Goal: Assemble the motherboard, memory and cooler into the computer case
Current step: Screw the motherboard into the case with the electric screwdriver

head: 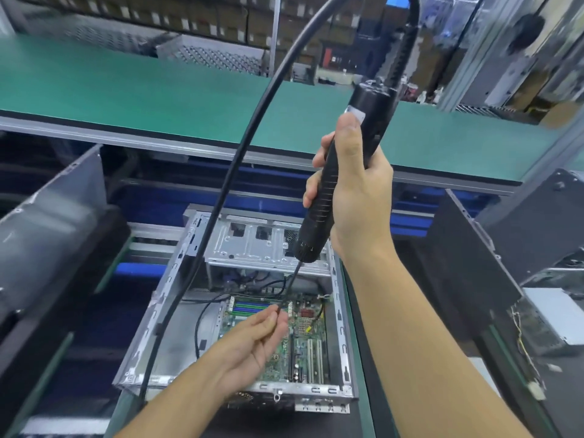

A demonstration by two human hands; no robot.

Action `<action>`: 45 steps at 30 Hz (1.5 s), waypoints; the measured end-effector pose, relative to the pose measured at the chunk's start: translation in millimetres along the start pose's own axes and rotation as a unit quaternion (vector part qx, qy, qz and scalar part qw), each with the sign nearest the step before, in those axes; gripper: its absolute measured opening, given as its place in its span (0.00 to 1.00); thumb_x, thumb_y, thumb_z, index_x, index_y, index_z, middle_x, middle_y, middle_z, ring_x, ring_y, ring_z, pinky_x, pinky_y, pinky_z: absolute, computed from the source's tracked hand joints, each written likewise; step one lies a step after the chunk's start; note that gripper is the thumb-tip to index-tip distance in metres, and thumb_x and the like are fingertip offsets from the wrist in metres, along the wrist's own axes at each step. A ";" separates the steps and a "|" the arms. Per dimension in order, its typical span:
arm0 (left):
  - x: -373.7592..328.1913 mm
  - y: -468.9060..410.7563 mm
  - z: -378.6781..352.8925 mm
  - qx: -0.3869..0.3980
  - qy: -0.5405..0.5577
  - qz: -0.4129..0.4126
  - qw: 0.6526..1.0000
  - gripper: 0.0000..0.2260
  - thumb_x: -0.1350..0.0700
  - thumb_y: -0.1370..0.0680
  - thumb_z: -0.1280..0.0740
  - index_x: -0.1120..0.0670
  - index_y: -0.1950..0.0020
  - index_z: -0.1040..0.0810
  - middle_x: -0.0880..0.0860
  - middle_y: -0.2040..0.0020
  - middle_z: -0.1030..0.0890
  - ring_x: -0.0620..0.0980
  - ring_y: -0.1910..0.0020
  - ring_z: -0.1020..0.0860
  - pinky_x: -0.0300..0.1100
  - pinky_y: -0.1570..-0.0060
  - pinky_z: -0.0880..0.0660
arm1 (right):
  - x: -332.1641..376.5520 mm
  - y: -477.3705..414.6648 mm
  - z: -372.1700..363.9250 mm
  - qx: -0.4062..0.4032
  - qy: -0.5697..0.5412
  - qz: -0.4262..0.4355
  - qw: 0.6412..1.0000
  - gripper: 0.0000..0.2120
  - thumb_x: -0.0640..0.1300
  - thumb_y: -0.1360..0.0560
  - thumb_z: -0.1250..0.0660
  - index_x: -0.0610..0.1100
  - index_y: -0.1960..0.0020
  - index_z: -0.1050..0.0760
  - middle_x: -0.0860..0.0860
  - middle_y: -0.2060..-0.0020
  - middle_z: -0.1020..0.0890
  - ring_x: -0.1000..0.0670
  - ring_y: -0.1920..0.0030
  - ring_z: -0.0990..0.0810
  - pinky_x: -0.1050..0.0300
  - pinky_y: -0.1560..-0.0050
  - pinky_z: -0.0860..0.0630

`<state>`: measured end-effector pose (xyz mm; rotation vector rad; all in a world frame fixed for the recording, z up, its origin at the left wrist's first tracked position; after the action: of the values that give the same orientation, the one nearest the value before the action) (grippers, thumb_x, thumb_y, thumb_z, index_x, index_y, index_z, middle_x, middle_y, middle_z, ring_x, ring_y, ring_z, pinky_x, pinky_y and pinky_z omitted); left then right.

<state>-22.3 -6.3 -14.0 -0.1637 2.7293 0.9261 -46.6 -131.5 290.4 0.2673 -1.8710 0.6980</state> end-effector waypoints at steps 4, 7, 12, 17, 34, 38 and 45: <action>-3.9 -1.8 7.3 0.005 0.008 0.003 1.000 0.20 0.70 0.31 0.32 0.66 0.39 0.24 0.64 0.53 0.16 0.54 0.56 0.15 0.42 0.65 0.18 | -4.5 0.4 -6.1 -0.002 0.004 -0.002 1.000 0.23 0.62 0.27 0.32 0.41 0.53 0.26 0.47 0.64 0.24 0.47 0.74 0.26 0.50 0.70 0.25; -2.3 -4.5 8.5 0.016 0.012 0.015 1.000 0.19 0.70 0.30 0.32 0.65 0.39 0.24 0.64 0.52 0.16 0.54 0.55 0.15 0.43 0.64 0.18 | -7.1 -0.6 -7.6 -0.002 0.005 -0.003 1.000 0.24 0.62 0.27 0.32 0.40 0.53 0.27 0.46 0.64 0.24 0.46 0.74 0.26 0.51 0.71 0.25; -3.3 -13.2 13.8 0.026 -0.013 -0.012 1.000 0.17 0.70 0.30 0.31 0.65 0.41 0.23 0.63 0.53 0.16 0.55 0.56 0.15 0.42 0.63 0.18 | -13.4 -2.0 -4.3 -0.001 0.005 -0.006 1.000 0.24 0.62 0.27 0.33 0.39 0.52 0.27 0.47 0.64 0.24 0.46 0.74 0.26 0.51 0.71 0.26; -44.1 -12.9 -0.7 0.049 -0.330 -0.173 0.927 0.09 0.66 0.28 0.28 0.54 0.52 0.17 0.60 0.53 0.15 0.57 0.51 0.16 0.43 0.53 0.19 | -19.3 -6.5 5.9 0.000 -0.001 -0.010 1.000 0.23 0.62 0.26 0.33 0.40 0.53 0.27 0.48 0.64 0.24 0.46 0.74 0.26 0.51 0.71 0.25; -85.7 -58.7 -32.5 0.034 -0.869 -0.266 0.416 0.07 0.50 0.27 0.26 0.44 0.52 0.21 0.40 0.55 0.19 0.39 0.53 0.21 0.42 0.50 0.23 | -110.1 -5.4 -2.5 0.075 0.034 -0.046 0.996 0.17 0.56 0.26 0.32 0.42 0.53 0.29 0.50 0.69 0.23 0.43 0.72 0.24 0.48 0.65 0.24; -121.3 -56.5 -5.5 -0.013 -0.871 -0.239 0.429 0.06 0.55 0.27 0.25 0.48 0.53 0.20 0.42 0.57 0.18 0.41 0.55 0.20 0.42 0.52 0.22 | -132.5 -7.0 -39.1 0.162 0.058 -0.055 0.984 0.06 0.46 0.23 0.30 0.48 0.51 0.28 0.45 0.66 0.24 0.48 0.68 0.22 0.55 0.61 0.21; -156.5 -63.7 28.8 -0.088 -0.863 -0.210 0.451 0.06 0.56 0.27 0.27 0.46 0.58 0.22 0.45 0.59 0.18 0.46 0.56 0.21 0.48 0.54 0.21 | -168.2 -13.6 -99.4 0.269 0.116 -0.057 0.954 0.15 0.44 0.23 0.29 0.65 0.53 0.28 0.58 0.64 0.20 0.51 0.61 0.20 0.47 0.50 0.19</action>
<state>145.9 -35.3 -30.2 0.0835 0.5604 0.5079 104.9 -107.8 168.6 0.6103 -1.4025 1.1030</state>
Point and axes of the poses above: each hand's wrist, its own y-axis away from the middle knuckle, its own z-axis out of the back of the hand, x = y × z, the point moved 10 cm from there along -y, towards the middle knuckle
